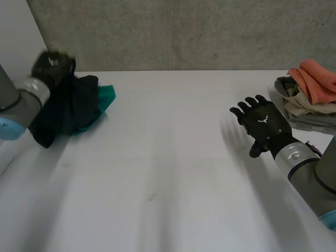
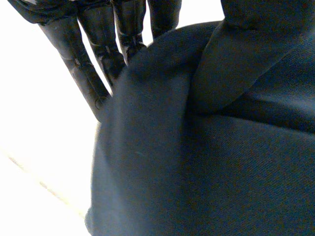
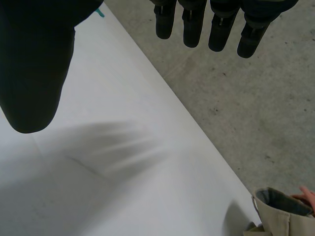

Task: Fold the laundry.

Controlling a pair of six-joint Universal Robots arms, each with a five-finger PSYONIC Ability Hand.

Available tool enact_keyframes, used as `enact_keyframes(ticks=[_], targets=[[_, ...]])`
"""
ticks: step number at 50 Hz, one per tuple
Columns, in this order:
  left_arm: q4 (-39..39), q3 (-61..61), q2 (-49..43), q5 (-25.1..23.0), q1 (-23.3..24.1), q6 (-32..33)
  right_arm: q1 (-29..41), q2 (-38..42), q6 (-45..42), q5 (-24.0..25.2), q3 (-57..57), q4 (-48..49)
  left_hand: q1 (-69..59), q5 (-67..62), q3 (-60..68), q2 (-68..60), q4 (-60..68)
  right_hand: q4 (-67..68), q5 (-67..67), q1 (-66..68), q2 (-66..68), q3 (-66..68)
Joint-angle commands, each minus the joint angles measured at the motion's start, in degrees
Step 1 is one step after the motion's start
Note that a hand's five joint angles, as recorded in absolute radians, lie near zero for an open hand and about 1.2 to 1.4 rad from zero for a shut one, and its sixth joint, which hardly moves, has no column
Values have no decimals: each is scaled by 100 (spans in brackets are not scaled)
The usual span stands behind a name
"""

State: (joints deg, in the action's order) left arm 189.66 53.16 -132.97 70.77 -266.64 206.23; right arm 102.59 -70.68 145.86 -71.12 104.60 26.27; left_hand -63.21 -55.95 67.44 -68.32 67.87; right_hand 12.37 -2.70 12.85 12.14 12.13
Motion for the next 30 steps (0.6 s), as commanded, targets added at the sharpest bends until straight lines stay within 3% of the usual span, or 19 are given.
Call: enact_keyframes(ticks=[1,9,17,20,25,30], targets=[[932,888,1852,113,691,-1734,-37,-68,39,-7,34,1,-1679,-1405,1256,-1168,1213,-237,270,-285,-214,-213],[976,1240,2259,104,1912,-2693,-124,-209,65,-183,87,9,-1679,-1405,1256,-1168,1213,-237,270,-285,-214,-213],[959,1320,1092,95,3467,-2869,-415,-323,267,-570,78,71,-1679,-1405,1256,-1168,1213,-237,270,-285,-214,-213],[933,1320,730,78,3714,-2983,-555,-314,364,-570,61,80,-1679,-1405,1256,-1168,1213,-237,270,-285,-214,-213],[827,1416,351,78,4040,-3063,-634,-306,408,-570,-1,80,3338,3611,-3760,3849,-3804,-237,270,-285,-214,-213],[730,1583,903,139,3953,-3054,-608,-279,417,-552,-19,80,3668,3941,-4090,4179,-4134,-237,270,-285,-214,-213]])
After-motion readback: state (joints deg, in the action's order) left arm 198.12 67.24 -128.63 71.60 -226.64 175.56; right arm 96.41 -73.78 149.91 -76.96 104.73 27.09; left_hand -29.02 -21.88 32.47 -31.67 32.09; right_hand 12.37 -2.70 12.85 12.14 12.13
